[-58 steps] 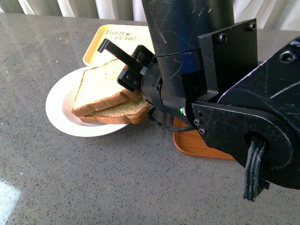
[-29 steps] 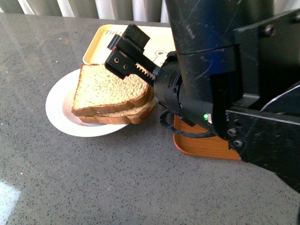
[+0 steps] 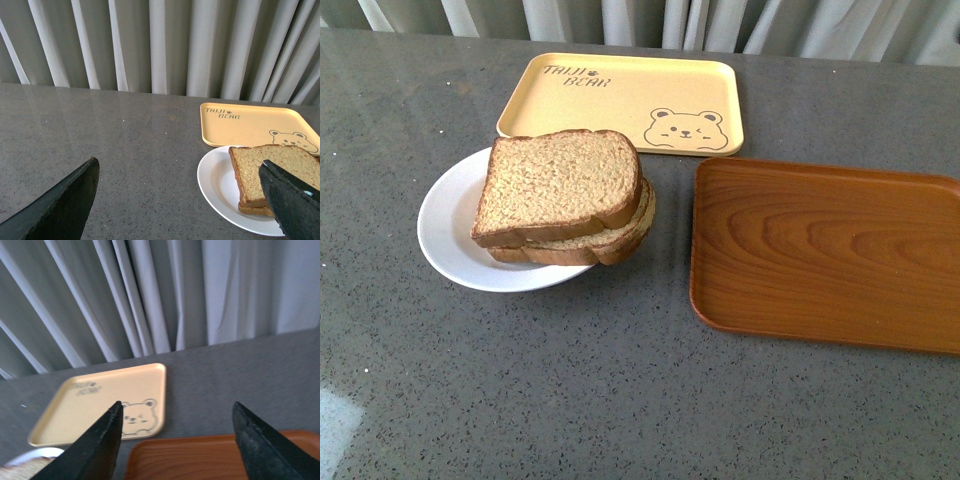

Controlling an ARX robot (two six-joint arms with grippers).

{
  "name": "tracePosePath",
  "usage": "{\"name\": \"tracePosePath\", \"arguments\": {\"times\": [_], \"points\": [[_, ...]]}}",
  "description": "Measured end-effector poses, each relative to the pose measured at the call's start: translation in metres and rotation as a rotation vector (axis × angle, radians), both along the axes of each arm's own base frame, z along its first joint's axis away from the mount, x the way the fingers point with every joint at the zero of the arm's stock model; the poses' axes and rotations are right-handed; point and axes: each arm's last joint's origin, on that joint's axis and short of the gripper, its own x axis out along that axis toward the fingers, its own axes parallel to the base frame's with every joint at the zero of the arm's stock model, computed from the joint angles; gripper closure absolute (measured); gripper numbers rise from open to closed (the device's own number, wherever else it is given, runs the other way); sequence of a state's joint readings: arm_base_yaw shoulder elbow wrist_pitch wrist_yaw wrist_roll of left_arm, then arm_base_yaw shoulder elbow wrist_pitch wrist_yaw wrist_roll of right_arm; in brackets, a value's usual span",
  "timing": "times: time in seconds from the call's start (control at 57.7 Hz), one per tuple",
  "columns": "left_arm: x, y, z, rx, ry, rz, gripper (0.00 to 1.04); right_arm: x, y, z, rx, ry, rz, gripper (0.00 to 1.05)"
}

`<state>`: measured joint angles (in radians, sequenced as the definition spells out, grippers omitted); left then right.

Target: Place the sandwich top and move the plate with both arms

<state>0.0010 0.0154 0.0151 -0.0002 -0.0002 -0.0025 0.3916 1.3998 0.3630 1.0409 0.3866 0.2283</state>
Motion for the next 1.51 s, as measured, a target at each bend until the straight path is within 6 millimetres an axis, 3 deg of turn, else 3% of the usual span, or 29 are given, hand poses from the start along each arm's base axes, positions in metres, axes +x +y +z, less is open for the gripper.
{"name": "tracePosePath", "arguments": {"times": [0.087,0.329,0.451,0.988,1.508], "points": [[0.000,0.000,0.000,0.000,0.000,0.000,0.09,-0.019,-0.020,-0.007,-0.155,0.013,0.009,0.65],[0.000,0.000,0.000,0.000,0.000,0.000,0.09,-0.045,-0.046,-0.015,-0.212,-0.005,0.005,1.03],[0.000,0.000,0.000,0.000,0.000,0.000,0.09,-0.059,-0.056,-0.024,-0.226,0.030,0.004,1.03],[0.000,0.000,0.000,0.000,0.000,0.000,0.09,-0.090,-0.083,-0.016,-0.224,0.003,-0.007,1.03],[0.000,0.000,0.000,0.000,0.000,0.000,0.09,-0.109,-0.083,-0.010,-0.224,-0.017,-0.006,1.03]]}}
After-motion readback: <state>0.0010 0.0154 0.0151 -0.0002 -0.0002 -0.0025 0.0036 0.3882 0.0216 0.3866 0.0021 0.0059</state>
